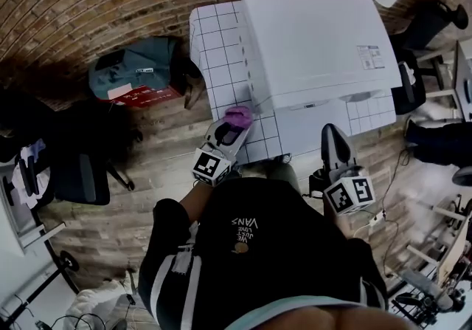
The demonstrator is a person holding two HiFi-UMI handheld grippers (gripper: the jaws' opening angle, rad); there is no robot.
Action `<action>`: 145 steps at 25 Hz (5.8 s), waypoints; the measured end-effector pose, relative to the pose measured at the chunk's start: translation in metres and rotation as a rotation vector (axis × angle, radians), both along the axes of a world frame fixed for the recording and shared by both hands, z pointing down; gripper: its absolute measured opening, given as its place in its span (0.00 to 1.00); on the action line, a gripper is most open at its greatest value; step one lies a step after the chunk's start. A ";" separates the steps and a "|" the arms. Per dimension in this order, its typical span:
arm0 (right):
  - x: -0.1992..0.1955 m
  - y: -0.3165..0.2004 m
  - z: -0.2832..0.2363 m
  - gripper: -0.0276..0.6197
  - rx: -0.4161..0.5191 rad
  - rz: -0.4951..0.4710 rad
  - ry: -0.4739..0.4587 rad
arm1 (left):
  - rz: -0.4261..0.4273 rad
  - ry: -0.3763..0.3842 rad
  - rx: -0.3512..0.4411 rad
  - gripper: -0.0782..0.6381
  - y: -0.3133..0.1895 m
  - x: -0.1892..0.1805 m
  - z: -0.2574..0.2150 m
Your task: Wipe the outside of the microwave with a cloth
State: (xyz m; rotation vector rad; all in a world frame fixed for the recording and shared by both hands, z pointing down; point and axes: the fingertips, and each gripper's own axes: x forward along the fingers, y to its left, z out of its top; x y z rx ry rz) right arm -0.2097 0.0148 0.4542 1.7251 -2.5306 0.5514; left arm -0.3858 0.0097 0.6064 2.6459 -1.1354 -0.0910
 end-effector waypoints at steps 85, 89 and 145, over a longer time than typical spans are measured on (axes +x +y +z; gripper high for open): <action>0.407 0.144 -0.012 0.05 0.134 0.229 -0.115 | -0.070 -0.059 0.149 0.30 0.063 0.314 -0.155; 0.441 0.130 -0.004 0.05 0.122 0.253 -0.106 | 0.010 -0.025 0.123 0.30 0.040 0.377 -0.143; 0.516 -0.286 -0.034 0.05 0.041 -0.795 -0.179 | -0.835 1.078 -0.019 0.30 -0.172 0.509 -0.143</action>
